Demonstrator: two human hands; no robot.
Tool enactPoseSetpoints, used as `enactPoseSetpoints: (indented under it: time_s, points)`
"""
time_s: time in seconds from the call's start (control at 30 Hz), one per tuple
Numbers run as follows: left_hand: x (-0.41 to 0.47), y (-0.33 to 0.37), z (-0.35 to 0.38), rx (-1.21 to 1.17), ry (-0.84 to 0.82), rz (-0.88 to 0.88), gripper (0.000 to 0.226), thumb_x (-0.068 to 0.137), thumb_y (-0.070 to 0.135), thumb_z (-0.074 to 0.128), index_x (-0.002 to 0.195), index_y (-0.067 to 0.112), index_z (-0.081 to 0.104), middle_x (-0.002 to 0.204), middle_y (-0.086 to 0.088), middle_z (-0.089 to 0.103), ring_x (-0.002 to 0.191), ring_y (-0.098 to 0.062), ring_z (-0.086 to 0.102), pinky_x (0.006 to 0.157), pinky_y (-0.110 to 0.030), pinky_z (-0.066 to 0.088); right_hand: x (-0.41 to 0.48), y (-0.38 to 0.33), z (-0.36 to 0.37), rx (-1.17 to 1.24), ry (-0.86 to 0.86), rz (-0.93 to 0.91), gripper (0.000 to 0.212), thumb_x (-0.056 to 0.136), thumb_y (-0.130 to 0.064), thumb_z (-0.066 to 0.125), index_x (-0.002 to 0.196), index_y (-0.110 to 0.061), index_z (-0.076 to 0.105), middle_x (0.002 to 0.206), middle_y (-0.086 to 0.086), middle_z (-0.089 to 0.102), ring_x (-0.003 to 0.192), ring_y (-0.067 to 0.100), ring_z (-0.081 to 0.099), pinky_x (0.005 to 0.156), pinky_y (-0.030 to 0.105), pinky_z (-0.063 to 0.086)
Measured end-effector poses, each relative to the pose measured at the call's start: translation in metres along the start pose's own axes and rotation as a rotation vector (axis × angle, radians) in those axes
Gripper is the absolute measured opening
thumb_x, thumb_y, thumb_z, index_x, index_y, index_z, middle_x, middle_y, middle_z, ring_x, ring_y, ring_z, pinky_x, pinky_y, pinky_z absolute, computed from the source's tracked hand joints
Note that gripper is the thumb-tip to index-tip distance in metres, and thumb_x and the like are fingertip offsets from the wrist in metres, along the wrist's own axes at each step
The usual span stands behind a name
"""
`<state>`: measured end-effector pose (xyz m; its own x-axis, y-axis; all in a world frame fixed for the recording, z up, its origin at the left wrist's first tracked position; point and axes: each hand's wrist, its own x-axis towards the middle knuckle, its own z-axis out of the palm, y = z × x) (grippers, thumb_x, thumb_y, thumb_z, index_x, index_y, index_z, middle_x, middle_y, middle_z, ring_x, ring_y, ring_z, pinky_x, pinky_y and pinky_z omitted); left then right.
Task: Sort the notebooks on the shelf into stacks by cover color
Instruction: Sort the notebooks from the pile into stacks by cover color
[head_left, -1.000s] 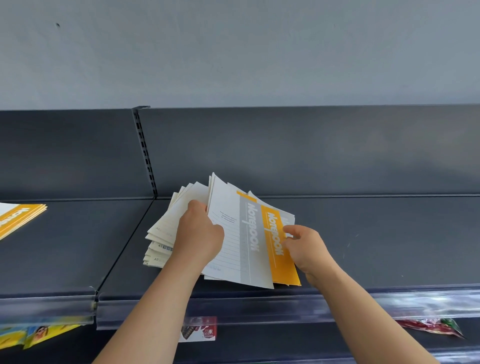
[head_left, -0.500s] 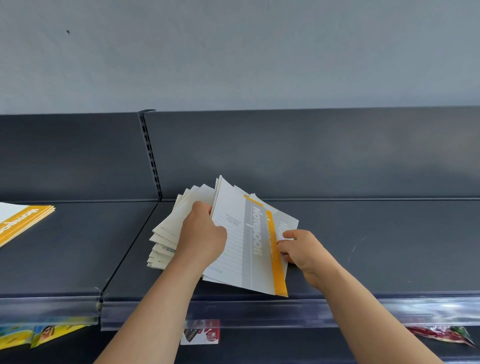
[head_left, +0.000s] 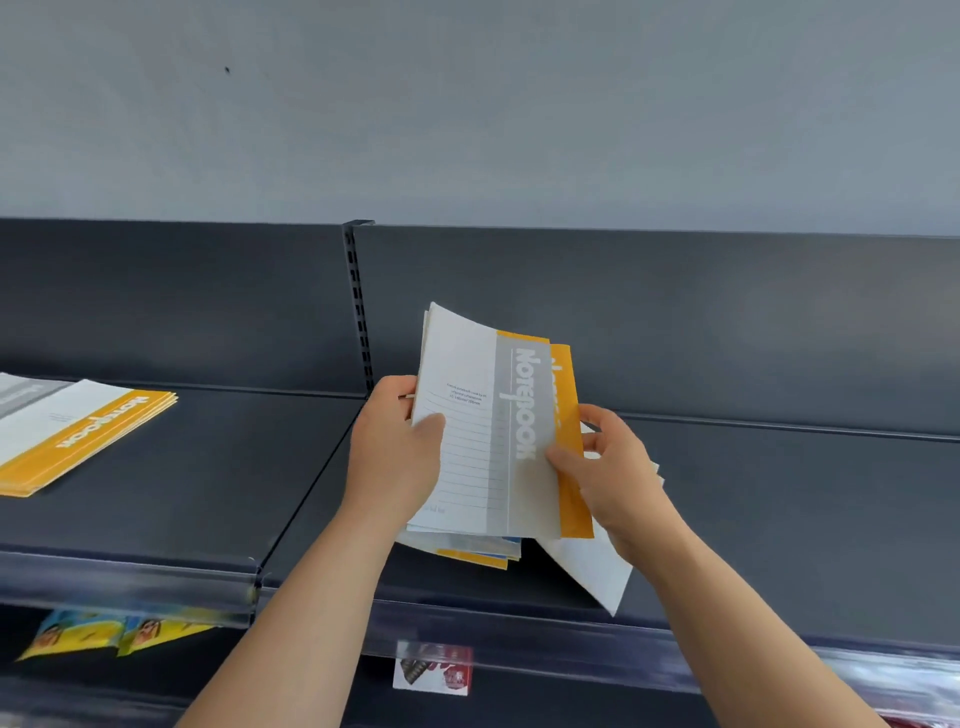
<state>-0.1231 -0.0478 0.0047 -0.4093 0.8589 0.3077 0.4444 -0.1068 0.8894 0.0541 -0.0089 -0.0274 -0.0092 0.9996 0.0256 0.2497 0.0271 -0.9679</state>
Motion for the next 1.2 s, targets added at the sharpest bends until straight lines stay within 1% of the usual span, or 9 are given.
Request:
enactPoseSetpoints:
  time_s: [0.07, 0.23, 0.37, 0.47, 0.63, 0.8, 0.87, 1.07, 1.2]
  points:
    - [0.002, -0.003, -0.01, 0.021, 0.01, 0.013, 0.025, 0.091, 0.005, 0.049, 0.103, 0.027, 0.051, 0.091, 0.023, 0.055, 0.079, 0.006, 0.053, 0.05, -0.006, 0.039, 0.001, -0.009, 0.011, -0.007, -0.007, -0.033, 0.043, 0.091, -0.027, 0.059, 0.128, -0.037, 0.04, 0.11, -0.009, 0.054, 0.089, 0.01, 0.056, 0.056, 0.021, 0.043]
    - [0.011, -0.018, -0.048, 0.002, 0.046, 0.008, 0.032, 0.091, 0.008, 0.045, 0.103, 0.034, 0.059, 0.092, 0.024, 0.061, 0.083, 0.004, 0.056, 0.058, -0.013, 0.04, 0.006, -0.032, 0.05, -0.026, -0.024, -0.085, 0.042, 0.092, -0.024, 0.058, 0.129, -0.035, 0.043, 0.114, -0.005, 0.058, 0.097, 0.017, 0.059, 0.073, 0.035, 0.053]
    - [0.021, -0.036, -0.091, -0.025, 0.032, -0.032, 0.034, 0.091, 0.009, 0.042, 0.099, 0.04, 0.056, 0.092, 0.025, 0.062, 0.085, 0.003, 0.058, 0.063, -0.018, 0.047, 0.007, -0.052, 0.099, 0.028, -0.06, -0.121, 0.038, 0.094, -0.021, 0.054, 0.129, -0.033, 0.045, 0.11, -0.004, 0.058, 0.087, 0.011, 0.058, 0.057, 0.024, 0.046]
    - [0.032, -0.058, -0.129, 0.002, 0.028, -0.076, 0.031, 0.091, 0.008, 0.043, 0.099, 0.034, 0.057, 0.095, 0.022, 0.061, 0.086, 0.001, 0.057, 0.058, -0.017, 0.044, 0.007, -0.065, 0.143, 0.051, -0.076, -0.136, 0.034, 0.093, -0.014, 0.053, 0.121, -0.032, 0.05, 0.101, -0.007, 0.061, 0.083, 0.009, 0.059, 0.055, 0.025, 0.047]
    - [0.054, -0.104, -0.206, 0.036, 0.01, -0.146, 0.033, 0.088, 0.007, 0.047, 0.106, 0.028, 0.063, 0.104, 0.016, 0.066, 0.094, -0.005, 0.061, 0.068, -0.026, 0.054, 0.003, -0.079, 0.232, 0.068, -0.137, -0.107, 0.04, 0.088, -0.004, 0.051, 0.121, -0.027, 0.053, 0.096, -0.002, 0.067, 0.088, 0.018, 0.065, 0.071, 0.036, 0.055]
    - [0.075, -0.142, -0.286, 0.067, 0.037, -0.146, 0.032, 0.089, 0.004, 0.053, 0.109, 0.028, 0.06, 0.103, 0.018, 0.066, 0.089, 0.004, 0.059, 0.058, -0.012, 0.044, -0.01, -0.094, 0.32, 0.096, -0.154, -0.056, 0.04, 0.088, -0.004, 0.052, 0.121, -0.027, 0.053, 0.093, -0.001, 0.067, 0.085, 0.015, 0.064, 0.07, 0.037, 0.056]
    - [0.084, -0.158, -0.314, 0.098, 0.066, -0.15, 0.033, 0.088, 0.005, 0.056, 0.111, 0.028, 0.06, 0.103, 0.018, 0.066, 0.088, 0.006, 0.058, 0.058, -0.012, 0.042, -0.017, -0.099, 0.352, 0.118, -0.159, -0.034, 0.043, 0.087, -0.003, 0.053, 0.123, -0.027, 0.052, 0.093, -0.001, 0.068, 0.085, 0.016, 0.065, 0.07, 0.039, 0.056]
    - [0.105, -0.194, -0.372, 0.145, 0.133, -0.196, 0.018, 0.09, 0.008, 0.058, 0.1, 0.022, 0.053, 0.089, 0.02, 0.056, 0.079, 0.001, 0.054, 0.053, -0.013, 0.038, -0.027, -0.107, 0.421, 0.142, -0.147, 0.005, 0.037, 0.092, -0.01, 0.054, 0.126, -0.024, 0.048, 0.094, -0.001, 0.067, 0.085, 0.017, 0.066, 0.069, 0.036, 0.056]
    - [0.122, -0.216, -0.392, 0.226, 0.138, -0.201, 0.016, 0.094, 0.008, 0.052, 0.102, 0.022, 0.052, 0.1, 0.011, 0.055, 0.088, -0.008, 0.052, 0.053, -0.012, 0.035, -0.022, -0.106, 0.451, 0.103, -0.16, 0.029, 0.036, 0.093, -0.011, 0.054, 0.127, -0.023, 0.049, 0.097, 0.0, 0.066, 0.087, 0.017, 0.066, 0.069, 0.033, 0.056]
